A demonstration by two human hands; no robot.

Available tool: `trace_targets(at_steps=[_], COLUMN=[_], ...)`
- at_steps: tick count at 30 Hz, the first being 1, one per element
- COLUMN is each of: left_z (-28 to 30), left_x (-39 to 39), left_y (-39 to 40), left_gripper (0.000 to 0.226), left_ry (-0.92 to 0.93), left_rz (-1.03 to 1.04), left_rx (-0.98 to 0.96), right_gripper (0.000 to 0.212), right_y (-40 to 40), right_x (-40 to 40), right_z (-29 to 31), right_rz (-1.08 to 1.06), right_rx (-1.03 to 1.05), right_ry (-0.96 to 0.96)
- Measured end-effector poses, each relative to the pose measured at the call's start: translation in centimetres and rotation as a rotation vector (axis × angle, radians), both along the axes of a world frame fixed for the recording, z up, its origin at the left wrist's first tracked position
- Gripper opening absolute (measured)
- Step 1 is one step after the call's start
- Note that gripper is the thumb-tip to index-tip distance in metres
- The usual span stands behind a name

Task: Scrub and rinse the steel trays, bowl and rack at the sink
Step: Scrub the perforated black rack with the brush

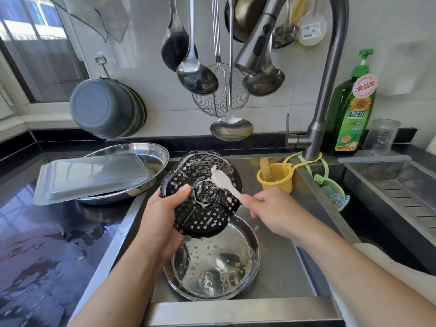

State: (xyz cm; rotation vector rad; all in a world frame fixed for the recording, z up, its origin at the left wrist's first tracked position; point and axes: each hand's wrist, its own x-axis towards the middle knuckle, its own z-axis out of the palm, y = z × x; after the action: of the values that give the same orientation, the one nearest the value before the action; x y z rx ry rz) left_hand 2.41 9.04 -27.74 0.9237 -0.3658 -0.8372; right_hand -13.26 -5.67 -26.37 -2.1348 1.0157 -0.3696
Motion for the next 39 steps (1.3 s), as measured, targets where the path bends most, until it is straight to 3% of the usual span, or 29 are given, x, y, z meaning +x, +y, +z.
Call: trace_targets(at_steps=[15, 20, 25, 29, 32, 39], left_z=[0.0, 0.0, -0.2, -0.1, -0.2, -0.1], left_x=[0.0, 0.1, 0.0, 0.1, 0.5, 1.2], left_y=[0.2, 0.2, 0.1, 0.1, 0.0, 0.3], left_gripper=[0.034, 0.033, 0.035, 0.035, 0.038, 0.037], left_ry=[-0.054, -0.061, -0.062, -0.056, -0.041, 0.024], left_rz=[0.034, 0.06, 0.042, 0.058, 0.065, 0.136], left_rx=[0.016, 0.022, 0.038, 0.032, 0.014, -0.024], right_gripper=[0.051, 0.05, 0.06, 0.053, 0.057, 0.049], right_y=[-1.4, 0.2, -0.9, 0.5, -0.5, -1.4], right_x=[-0.4, -0.1, 0.2, 0.3, 0.4, -0.8], right_z=[0.0, -0.1, -0.1, -0.4, -0.2, -0.8], right_rz=[-0.111, 0.025, -0.074, 0.023, -0.058, -0.055], right_rx=[0.109, 0.038, -0.046, -0.027, -0.057, 0.167], right_ry=[-0.067, 0.058, -0.026, 0.027, -0.009, 0.02])
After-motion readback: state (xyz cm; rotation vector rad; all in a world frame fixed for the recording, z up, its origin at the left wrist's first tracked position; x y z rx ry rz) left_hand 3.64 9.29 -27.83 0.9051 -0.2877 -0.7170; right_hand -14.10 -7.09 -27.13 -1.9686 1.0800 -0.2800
